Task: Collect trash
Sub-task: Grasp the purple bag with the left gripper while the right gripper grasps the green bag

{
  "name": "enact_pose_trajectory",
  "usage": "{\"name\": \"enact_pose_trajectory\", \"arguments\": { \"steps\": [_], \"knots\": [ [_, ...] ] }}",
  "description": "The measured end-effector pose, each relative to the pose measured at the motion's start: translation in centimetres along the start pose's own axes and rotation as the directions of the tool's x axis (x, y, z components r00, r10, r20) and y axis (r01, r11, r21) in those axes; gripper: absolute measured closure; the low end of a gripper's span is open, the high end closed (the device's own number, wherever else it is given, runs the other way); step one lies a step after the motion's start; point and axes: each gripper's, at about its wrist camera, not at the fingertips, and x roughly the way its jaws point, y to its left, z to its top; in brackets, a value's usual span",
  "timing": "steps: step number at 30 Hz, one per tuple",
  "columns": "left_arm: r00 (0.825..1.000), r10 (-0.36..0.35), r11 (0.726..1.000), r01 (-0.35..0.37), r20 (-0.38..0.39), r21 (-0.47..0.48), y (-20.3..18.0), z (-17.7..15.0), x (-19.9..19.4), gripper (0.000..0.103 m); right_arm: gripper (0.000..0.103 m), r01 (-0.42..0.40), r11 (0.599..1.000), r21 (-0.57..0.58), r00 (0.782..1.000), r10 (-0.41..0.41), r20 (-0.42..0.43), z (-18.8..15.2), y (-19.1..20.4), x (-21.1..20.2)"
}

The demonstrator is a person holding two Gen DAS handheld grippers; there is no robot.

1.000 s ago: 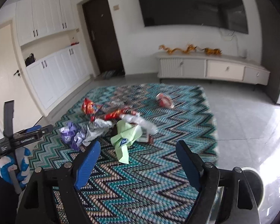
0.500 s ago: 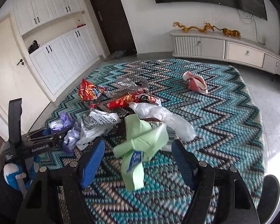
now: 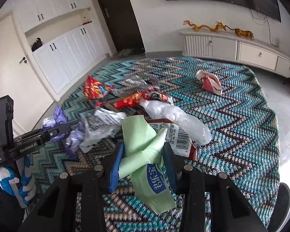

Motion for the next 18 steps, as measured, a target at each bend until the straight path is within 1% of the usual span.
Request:
{"name": "enact_pose_trajectory", "arguments": {
  "steps": [5,9,14,18],
  "knots": [
    [0.998,-0.02,1.0,0.019,0.059,0.017,-1.0,0.4,-2.9,0.071,0.065,-0.027,1.0,-0.009,0.997,0.028,0.075,-0.1,1.1,-3.3],
    [0.994,-0.048,0.998,0.043,0.096,0.049,-3.2,0.8,-4.9,0.071,0.065,-0.02,1.0,-0.002,0.991,0.02,0.129,-0.2,1.1,-6.2],
    [0.989,-0.091,0.991,0.079,0.118,0.106,-6.4,1.1,-6.5,0.071,0.065,0.013,1.0,0.014,0.982,-0.015,0.19,-0.9,0.7,-10.2],
    [0.982,-0.15,0.979,0.13,0.118,0.157,-9.9,1.4,-7.1,0.071,0.065,0.055,0.997,0.051,0.97,-0.066,0.236,-1.9,-0.8,-13.8]
  ]
}}
